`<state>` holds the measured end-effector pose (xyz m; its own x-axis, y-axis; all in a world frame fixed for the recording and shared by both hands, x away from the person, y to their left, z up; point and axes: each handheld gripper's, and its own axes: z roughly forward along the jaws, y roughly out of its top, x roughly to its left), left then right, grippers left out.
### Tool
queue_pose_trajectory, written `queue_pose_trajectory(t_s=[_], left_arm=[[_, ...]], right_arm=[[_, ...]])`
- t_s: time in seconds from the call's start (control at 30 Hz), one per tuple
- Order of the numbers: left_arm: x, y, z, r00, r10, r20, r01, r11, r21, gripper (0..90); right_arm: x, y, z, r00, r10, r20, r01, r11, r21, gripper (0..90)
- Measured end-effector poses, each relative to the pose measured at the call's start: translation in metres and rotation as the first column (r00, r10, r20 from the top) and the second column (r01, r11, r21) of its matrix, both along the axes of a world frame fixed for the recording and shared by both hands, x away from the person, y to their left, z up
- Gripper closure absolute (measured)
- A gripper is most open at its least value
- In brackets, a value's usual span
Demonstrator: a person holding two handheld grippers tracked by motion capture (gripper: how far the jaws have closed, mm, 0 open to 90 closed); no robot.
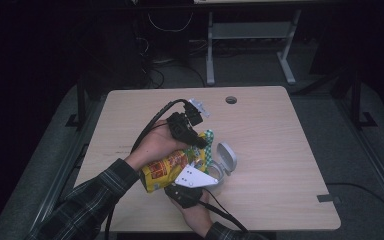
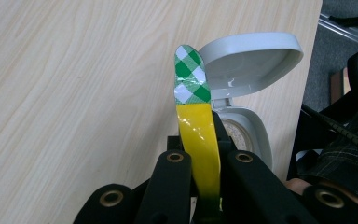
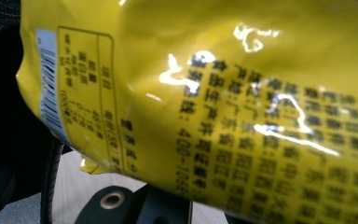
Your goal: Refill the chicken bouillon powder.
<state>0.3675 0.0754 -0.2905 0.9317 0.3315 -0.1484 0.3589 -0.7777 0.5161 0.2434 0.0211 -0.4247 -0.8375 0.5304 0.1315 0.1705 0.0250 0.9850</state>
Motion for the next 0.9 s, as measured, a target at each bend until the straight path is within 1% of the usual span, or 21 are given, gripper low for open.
queue_pose_trajectory(t_s=[0.9], left_arm=[[0.0022,-0.0033,0.0002,1.0,0.001,0.003,-0.001,1.0,0.01,89.8]], right_arm=[[0.0029,-0.0018,0.0002,1.0,0.0,-0.007,0.0,1.0,0.009,89.7]])
